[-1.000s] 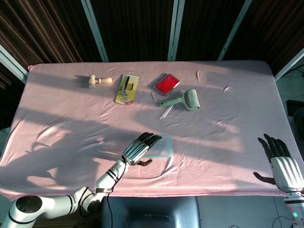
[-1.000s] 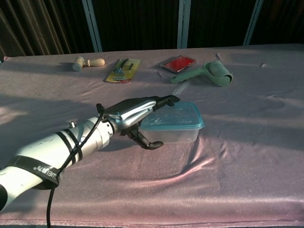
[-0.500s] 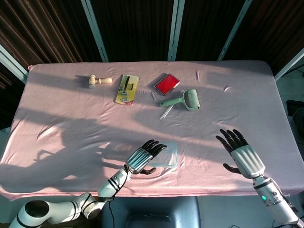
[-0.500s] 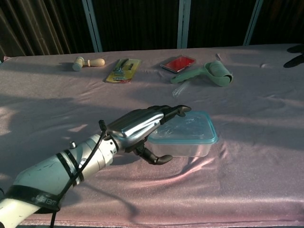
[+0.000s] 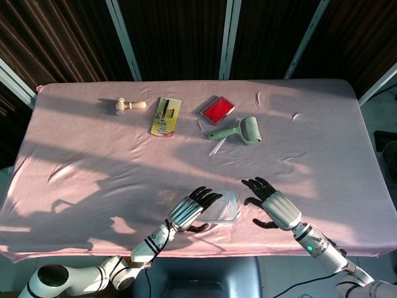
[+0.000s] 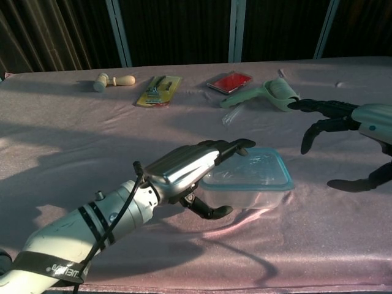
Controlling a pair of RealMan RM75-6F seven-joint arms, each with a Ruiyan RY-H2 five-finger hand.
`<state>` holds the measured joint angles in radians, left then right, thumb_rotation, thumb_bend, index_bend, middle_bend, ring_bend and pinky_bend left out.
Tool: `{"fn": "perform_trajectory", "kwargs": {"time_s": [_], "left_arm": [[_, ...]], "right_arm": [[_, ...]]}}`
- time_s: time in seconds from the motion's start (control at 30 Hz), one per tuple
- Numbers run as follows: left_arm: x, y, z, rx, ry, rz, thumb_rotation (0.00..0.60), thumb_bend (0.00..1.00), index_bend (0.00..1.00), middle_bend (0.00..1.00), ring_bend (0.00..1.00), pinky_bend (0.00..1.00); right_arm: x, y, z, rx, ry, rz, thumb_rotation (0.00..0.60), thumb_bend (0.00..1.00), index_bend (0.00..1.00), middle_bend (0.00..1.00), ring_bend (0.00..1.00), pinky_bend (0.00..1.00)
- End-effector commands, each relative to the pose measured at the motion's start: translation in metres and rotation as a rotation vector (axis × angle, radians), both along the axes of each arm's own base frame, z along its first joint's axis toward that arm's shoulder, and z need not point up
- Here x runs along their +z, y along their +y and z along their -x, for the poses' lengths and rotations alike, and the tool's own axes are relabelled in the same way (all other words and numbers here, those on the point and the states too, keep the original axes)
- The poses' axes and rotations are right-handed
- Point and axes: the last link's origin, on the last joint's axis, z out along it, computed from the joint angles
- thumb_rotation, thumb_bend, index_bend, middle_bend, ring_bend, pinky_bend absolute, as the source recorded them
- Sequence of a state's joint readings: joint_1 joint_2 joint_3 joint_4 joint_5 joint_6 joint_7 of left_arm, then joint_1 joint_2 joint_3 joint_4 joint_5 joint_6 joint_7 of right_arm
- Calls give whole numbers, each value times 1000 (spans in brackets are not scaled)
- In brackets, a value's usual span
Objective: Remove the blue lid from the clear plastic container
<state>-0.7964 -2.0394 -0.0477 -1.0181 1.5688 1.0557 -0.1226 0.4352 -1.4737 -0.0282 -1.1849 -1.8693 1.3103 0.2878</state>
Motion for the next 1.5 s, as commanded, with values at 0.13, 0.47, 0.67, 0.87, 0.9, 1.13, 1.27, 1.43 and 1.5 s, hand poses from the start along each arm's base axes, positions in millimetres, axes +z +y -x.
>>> {"fn": "perform_trajectory", "kwargs": {"time_s": [0.13, 0.47, 0.67, 0.87, 0.9, 1.13, 1.27, 1.43, 1.5], "left_arm": [[-3, -3, 0, -7, 3, 5, 600, 359, 0, 583, 415, 324], [-4, -3, 0, -5, 10, 3, 600, 360, 0, 587, 413, 319], [-1, -2, 1, -3, 7, 0, 600, 361, 0, 586, 413, 318], [0, -3, 2, -2, 8, -3, 600, 361, 0, 580, 414, 317], [0, -3, 2, -1, 8, -4, 600, 361, 0, 580, 414, 317], [1, -4, 4, 5, 10, 3, 600, 361, 0, 573, 414, 323], [0, -5, 4, 3, 11, 5, 600, 360, 0, 559, 412, 323], [0, -4, 4, 1, 13, -1, 600, 361, 0, 555, 413, 323], [1, -3, 5, 1, 14, -4, 600, 361, 0, 555, 413, 322]], "right_arm": [[-23, 3, -7, 19, -64, -58, 600, 368, 550, 50, 0, 0], [-39, 0, -14, 35, -109, -67, 600, 398, 607, 87, 0, 0], [-43, -1, -15, 54, -130, -86, 600, 445, 652, 111, 0, 0], [-46, -3, -18, 54, -139, -92, 600, 445, 661, 114, 0, 0], [-46, -3, -18, 55, -140, -94, 600, 445, 662, 115, 0, 0], [-44, -5, -17, 59, -140, -100, 600, 448, 665, 115, 0, 0], [-43, -6, -17, 59, -136, -115, 600, 451, 667, 115, 0, 0], [-41, -6, -16, 63, -141, -126, 600, 456, 667, 115, 0, 0], [-40, -6, -16, 66, -142, -128, 600, 458, 667, 115, 0, 0]]}}
